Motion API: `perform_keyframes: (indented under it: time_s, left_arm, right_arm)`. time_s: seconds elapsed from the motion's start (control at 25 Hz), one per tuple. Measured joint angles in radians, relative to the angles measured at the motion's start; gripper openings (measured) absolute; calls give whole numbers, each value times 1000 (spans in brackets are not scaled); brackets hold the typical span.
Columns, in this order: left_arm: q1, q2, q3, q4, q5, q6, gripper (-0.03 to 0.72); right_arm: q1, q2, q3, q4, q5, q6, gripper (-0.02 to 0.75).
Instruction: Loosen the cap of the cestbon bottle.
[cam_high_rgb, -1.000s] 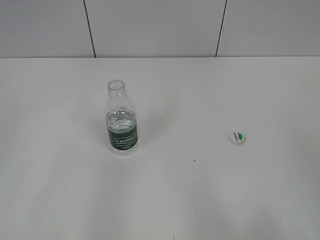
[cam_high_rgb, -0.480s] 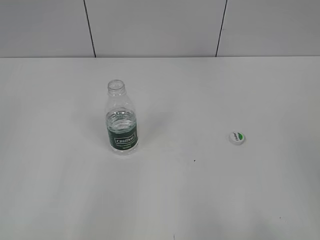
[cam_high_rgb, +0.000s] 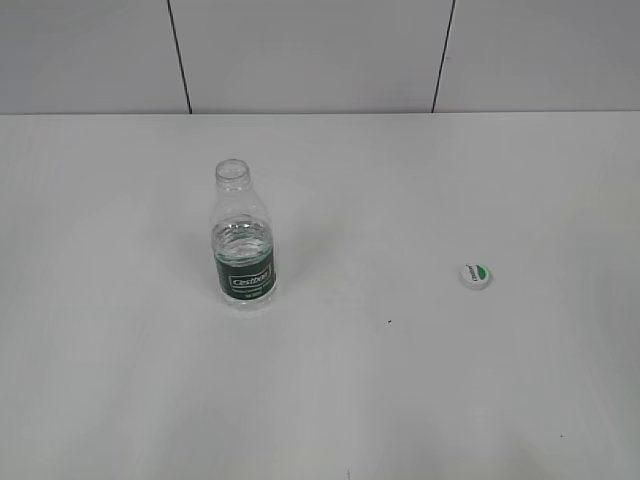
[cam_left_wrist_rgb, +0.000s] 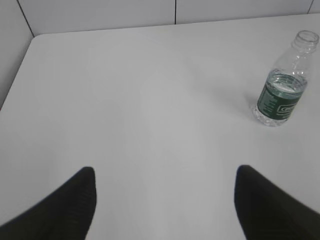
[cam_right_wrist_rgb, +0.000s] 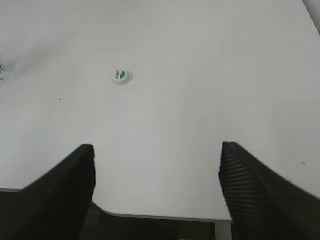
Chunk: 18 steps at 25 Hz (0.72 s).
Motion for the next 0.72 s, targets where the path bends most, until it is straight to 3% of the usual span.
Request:
perform_keyframes:
  time_s: [0.72]
  left_arm:
    - [0,0,3,-15,0,-49,517]
  right_arm:
    - [0,0,0,-13,0,-20,589]
